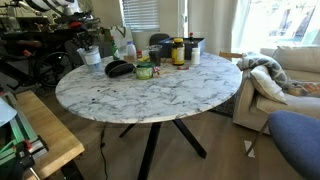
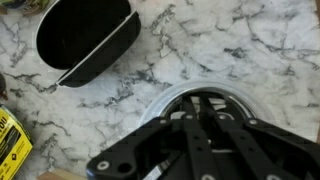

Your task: Remove the glasses from the silver cup and put them in the black purse

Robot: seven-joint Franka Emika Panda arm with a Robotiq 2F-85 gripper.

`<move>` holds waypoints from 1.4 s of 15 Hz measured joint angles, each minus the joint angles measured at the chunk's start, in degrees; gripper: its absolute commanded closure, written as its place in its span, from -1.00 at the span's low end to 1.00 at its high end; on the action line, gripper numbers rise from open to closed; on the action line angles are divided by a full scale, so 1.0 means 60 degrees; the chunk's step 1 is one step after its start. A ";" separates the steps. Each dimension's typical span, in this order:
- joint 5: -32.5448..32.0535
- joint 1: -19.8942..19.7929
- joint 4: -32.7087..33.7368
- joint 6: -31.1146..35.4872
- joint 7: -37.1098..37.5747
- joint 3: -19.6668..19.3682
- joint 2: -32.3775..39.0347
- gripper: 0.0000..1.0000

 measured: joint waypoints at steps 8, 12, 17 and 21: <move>0.0156 -0.0281 -0.0292 -0.0298 -0.0043 -0.0084 -0.1127 0.94; 0.0691 -0.0464 -0.0305 -0.0627 -0.1257 -0.0247 -0.2139 0.94; 0.1646 -0.0490 -0.0227 -0.1318 -0.3450 -0.0772 -0.3713 0.94; 0.2492 -0.0410 -0.0158 -0.2788 -0.5144 -0.1390 -0.5301 0.94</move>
